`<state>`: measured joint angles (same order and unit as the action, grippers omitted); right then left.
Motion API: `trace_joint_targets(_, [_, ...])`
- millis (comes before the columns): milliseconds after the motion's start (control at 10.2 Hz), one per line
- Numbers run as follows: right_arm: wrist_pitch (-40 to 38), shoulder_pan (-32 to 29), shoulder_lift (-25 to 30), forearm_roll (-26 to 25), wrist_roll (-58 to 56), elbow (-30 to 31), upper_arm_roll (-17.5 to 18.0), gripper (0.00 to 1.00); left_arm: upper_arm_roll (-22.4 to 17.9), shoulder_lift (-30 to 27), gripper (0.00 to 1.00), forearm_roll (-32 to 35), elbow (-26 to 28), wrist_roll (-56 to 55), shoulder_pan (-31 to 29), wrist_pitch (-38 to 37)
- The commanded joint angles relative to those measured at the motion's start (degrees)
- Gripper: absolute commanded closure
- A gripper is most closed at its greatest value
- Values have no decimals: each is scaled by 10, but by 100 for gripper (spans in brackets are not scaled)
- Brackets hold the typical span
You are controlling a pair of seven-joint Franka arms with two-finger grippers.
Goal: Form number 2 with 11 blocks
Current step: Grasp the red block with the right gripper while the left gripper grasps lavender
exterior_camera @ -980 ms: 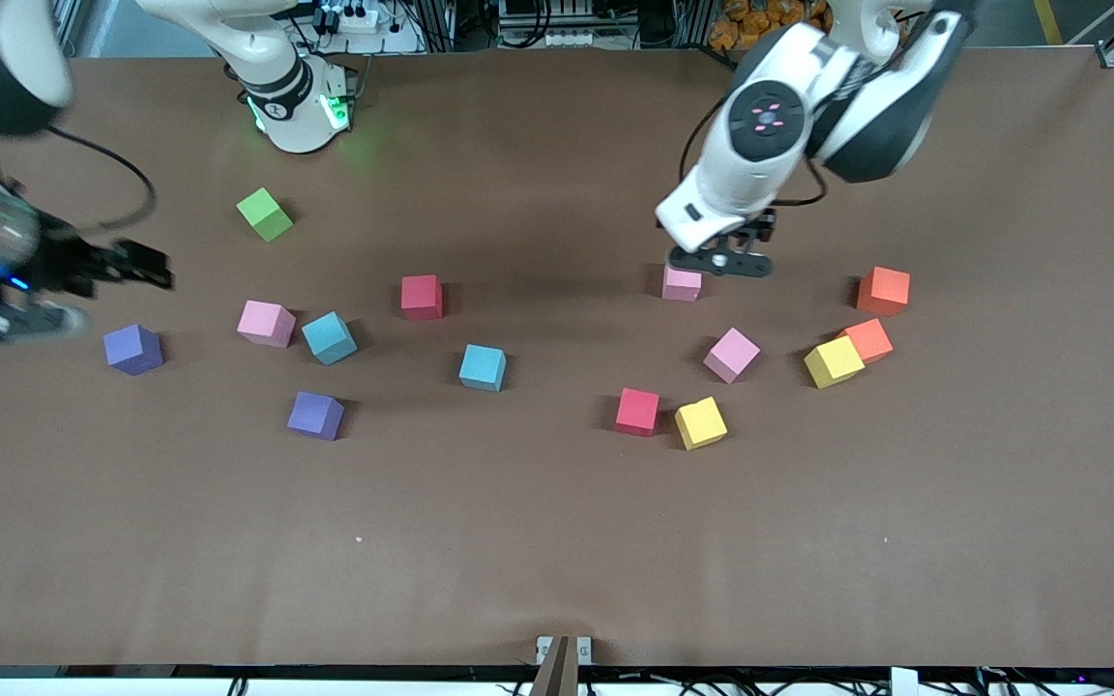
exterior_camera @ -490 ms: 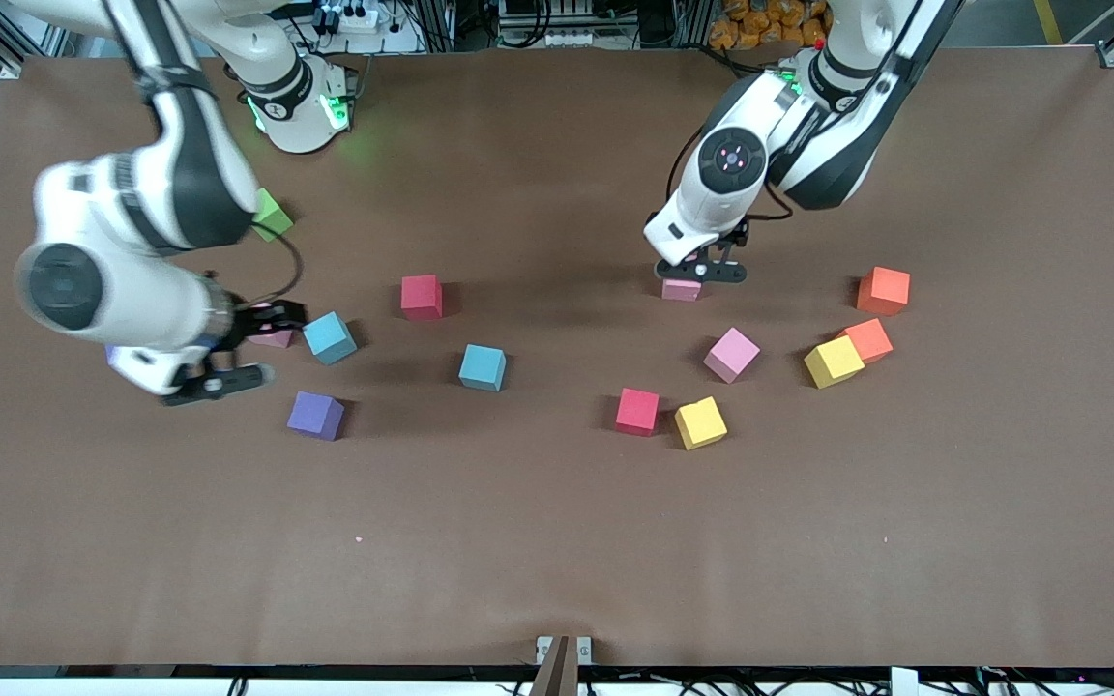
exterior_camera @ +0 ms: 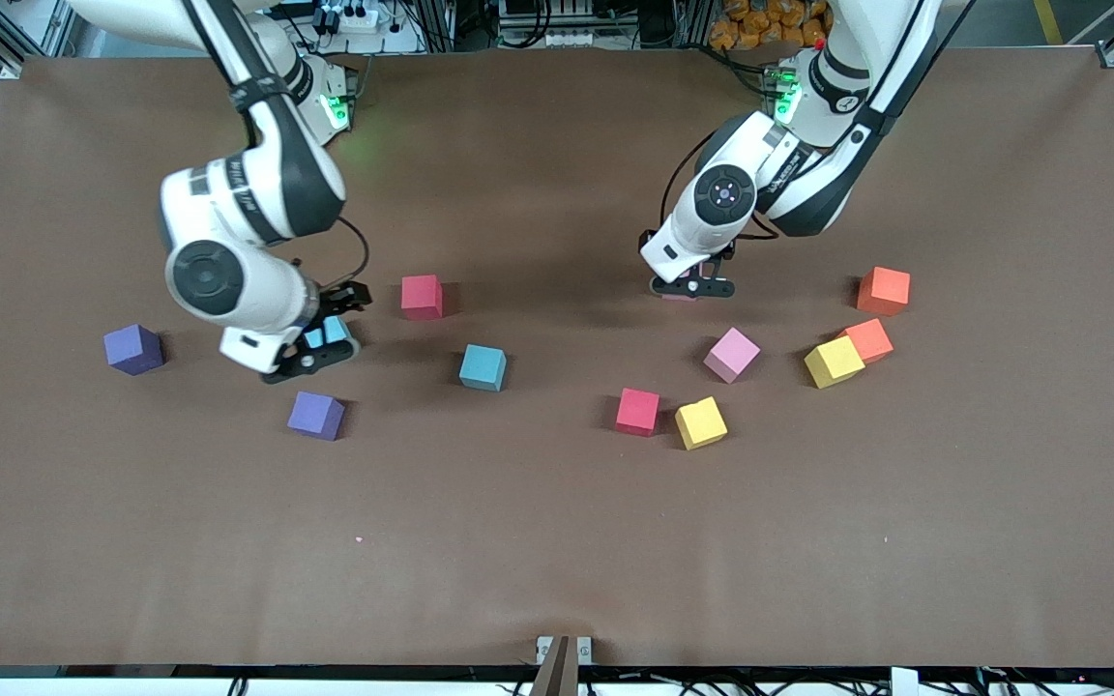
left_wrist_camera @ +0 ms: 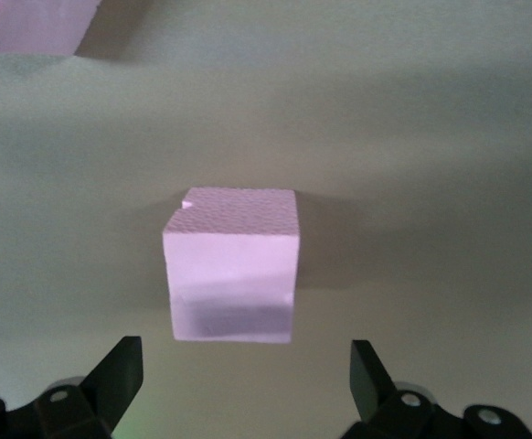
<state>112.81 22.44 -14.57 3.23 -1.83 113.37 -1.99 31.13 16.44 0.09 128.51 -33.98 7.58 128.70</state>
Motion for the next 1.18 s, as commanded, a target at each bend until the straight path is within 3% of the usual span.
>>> trace_joint_targets(0, [46, 10, 38, 7, 18, 76, -1, 0, -31, 12, 0, 41, 2, -14, 15, 9])
trace_joint_targets(392, [95, 81, 21, 24, 154, 88, -1, 0, -56, 33, 0, 52, -11, -27, 34, 17])
trace_joint_targets(686, [158, 84, 22, 29, 163, 135, 0, 0, -56, 20, 0, 51, -28, -42, 32, 6])
trace_joint_targets(1078, [208, 88, 20, 88, 162, 167, -1, 0, -56, 37, 0, 45, -35, -45, 38, -6])
